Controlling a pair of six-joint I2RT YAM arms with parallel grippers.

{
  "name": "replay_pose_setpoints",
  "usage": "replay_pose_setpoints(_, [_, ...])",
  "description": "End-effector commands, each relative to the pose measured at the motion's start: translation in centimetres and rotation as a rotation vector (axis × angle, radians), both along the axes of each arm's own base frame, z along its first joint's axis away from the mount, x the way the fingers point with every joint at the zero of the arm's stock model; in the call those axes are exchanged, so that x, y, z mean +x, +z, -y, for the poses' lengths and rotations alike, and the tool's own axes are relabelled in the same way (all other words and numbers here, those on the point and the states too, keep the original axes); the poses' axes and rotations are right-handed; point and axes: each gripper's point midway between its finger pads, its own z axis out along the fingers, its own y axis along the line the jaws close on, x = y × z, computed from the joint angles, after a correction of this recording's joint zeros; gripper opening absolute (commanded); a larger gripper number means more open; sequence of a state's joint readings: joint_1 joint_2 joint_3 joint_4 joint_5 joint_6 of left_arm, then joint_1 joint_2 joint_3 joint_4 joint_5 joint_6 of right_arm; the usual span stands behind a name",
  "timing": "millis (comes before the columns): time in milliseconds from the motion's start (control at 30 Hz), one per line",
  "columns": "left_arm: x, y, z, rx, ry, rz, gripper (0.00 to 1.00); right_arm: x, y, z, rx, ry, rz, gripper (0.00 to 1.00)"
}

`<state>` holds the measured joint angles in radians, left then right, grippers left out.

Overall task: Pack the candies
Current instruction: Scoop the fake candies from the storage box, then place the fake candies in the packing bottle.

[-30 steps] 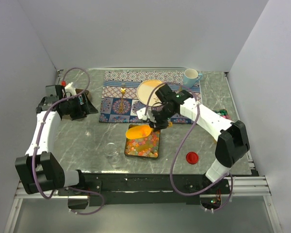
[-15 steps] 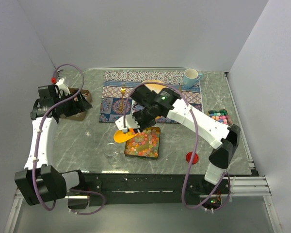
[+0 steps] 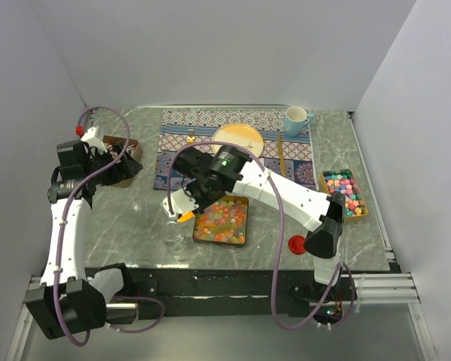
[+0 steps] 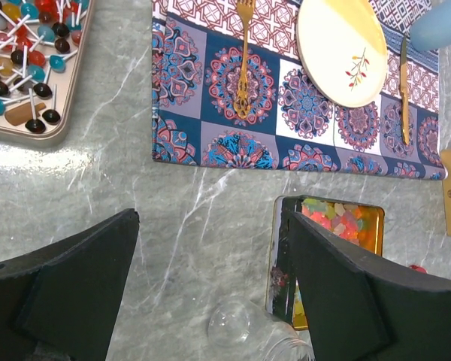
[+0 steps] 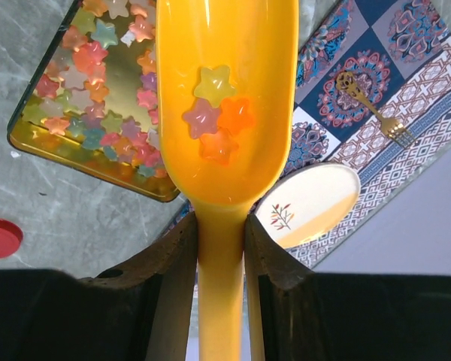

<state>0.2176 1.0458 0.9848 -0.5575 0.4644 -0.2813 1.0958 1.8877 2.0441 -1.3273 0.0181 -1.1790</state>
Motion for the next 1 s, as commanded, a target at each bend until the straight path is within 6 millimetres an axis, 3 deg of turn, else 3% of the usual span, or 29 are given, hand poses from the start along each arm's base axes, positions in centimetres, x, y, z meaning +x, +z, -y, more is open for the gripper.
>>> replay_pose_setpoints(0, [0.4, 1.8, -0.2, 0.006, 0.007, 0.088, 0.87, -0.2, 1.4, 1.8, -0.124, 0.058, 0.092, 0.0])
replay_pose_setpoints(400, [0.0, 2.2, 0.0, -0.004, 0.007, 0.127, 0.88, -0.2, 3.0, 0.8, -0.215, 0.171, 0.266, 0.0])
replay_pose_setpoints(967, [-0.6, 3.3, 0.2, -0.024, 0.012, 0.171, 0.89, -0.7, 3.3, 0.6, -0.298, 0.263, 0.356, 0.0])
